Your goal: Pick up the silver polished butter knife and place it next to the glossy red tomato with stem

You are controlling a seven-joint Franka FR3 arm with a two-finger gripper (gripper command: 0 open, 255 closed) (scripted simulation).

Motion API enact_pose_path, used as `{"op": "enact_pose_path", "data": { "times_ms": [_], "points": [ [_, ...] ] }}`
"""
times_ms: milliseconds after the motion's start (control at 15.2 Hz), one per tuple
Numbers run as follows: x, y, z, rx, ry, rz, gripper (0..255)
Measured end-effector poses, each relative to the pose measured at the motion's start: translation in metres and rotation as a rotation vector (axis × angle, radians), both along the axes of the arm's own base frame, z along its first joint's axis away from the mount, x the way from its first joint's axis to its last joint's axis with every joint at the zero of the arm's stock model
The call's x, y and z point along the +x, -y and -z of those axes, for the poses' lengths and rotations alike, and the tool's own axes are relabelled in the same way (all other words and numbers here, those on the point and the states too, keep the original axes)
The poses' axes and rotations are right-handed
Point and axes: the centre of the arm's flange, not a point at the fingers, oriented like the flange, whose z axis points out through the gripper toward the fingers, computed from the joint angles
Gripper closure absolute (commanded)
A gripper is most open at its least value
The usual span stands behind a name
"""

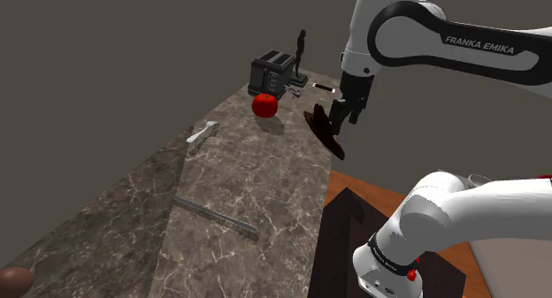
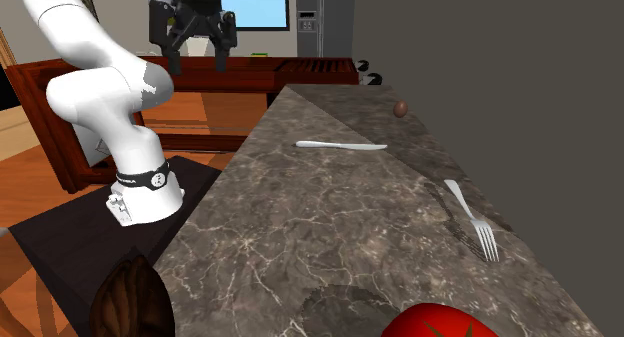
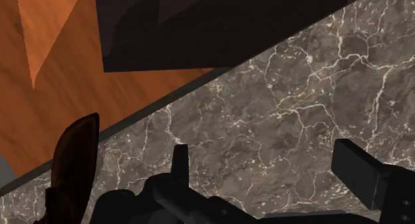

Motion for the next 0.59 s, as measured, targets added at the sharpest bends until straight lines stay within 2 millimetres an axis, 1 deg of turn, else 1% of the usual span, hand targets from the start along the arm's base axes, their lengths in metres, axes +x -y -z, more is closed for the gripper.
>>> {"op": "enact_pose_path", "data": {
  "times_ms": [66,132,264,528,594],
  "points": [
    [0.000,0.000,0.000,0.000,0.000,0.000,0],
    [0.003,-0.005,0.003,0.000,-0.001,-0.008,0],
    [0.010,-0.022,0.015,0.002,-0.003,-0.033,0],
    [0.034,-0.058,0.040,0.006,-0.008,-0.094,0],
    [0.038,-0.068,0.043,0.007,-0.009,-0.109,0]
  ]
}}
